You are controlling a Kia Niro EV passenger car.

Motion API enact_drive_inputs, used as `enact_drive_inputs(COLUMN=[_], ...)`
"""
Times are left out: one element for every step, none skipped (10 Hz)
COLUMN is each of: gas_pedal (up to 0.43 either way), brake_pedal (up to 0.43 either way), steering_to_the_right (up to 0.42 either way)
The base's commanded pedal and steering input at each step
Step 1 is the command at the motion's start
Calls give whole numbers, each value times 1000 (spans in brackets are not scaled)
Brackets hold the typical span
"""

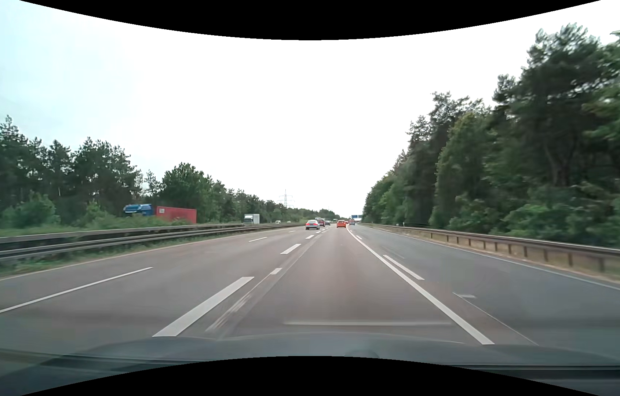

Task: Follow the waypoints while adhering to traffic rules and regulations

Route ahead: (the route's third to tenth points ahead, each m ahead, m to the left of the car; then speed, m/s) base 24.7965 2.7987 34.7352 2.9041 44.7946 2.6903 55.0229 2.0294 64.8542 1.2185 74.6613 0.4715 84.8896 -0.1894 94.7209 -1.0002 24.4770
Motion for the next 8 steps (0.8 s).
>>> enact_drive_inputs(gas_pedal=[157, 157, 157, 157, 157, 157, 157, 169], brake_pedal=[0, 0, 0, 0, 0, 0, 0, 0], steering_to_the_right=[0, -1, 0, 0, 0, 0, 0, 0])
